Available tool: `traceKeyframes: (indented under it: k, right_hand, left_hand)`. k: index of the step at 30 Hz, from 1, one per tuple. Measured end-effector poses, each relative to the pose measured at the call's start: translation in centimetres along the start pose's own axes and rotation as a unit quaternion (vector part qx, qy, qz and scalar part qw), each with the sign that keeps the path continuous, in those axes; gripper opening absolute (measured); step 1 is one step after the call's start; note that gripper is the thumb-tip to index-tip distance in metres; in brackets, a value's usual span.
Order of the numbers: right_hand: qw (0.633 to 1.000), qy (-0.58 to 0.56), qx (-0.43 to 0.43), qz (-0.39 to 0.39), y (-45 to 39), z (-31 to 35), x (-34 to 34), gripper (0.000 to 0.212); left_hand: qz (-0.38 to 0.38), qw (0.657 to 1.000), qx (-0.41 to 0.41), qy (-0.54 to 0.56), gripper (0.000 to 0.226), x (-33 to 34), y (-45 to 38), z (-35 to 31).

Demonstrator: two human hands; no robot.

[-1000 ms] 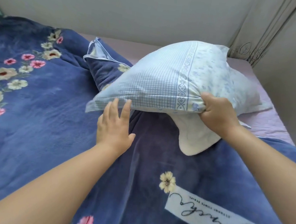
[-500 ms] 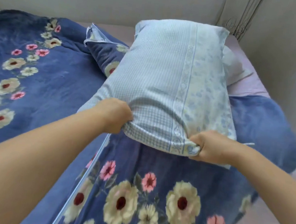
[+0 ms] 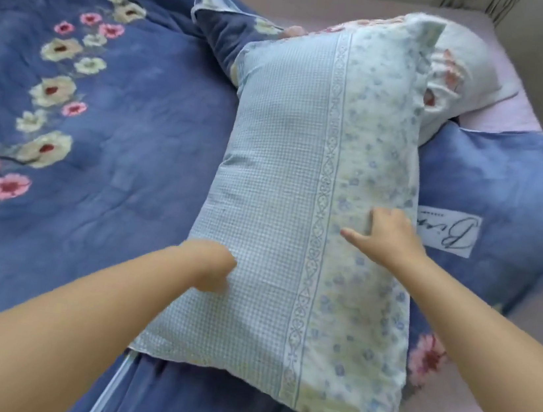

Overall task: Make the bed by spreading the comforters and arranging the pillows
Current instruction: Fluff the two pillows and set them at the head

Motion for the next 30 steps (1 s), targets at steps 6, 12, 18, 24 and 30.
traceKeyframes:
  k: [6, 12, 18, 24, 30]
  right_hand:
    - [0.951, -0.23, 0.204, 0.04, -5.4, -1.3, 2.0, 0.117]
    - [0.937, -0.262, 0.232, 0.012, -8.6, -1.5, 3.8, 0.121]
    - [0.923, -0.319, 0.205, -0.06, -8.5, -1.4, 2.9, 0.098]
    - [0.903, -0.366, 0.19, -0.119, -5.3, 1.2, 1.4, 0.076]
    - [0.895, -0.404, 0.146, -0.124, 0.9, 9.0, 3.2, 0.065]
  left_hand:
    - [-0.194, 0.914, -0.153, 0.322, 0.066, -3.0, -3.1, 9.1]
    - [-0.275, 0.697, -0.174, 0.639, 0.095, -0.3, -8.6, 11.5]
    - [-0.324, 0.61, -0.142, 0.71, 0.073, 0.9, -8.9, 12.5]
    - [-0.456, 0.534, -0.054, 0.71, 0.027, -0.5, -4.1, 13.8]
    - [-0.513, 0.537, -0.088, 0.664, 0.021, 4.2, 4.0, 21.0]
Point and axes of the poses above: each hand's wrist, its own y-axis away from the middle knuckle, its own x-axis out of the palm, z = x × y, the point moved 8 cm from there along -y, towards the middle knuckle, and after that the axes turned 14 degrees about x, right-handed, at the moved point
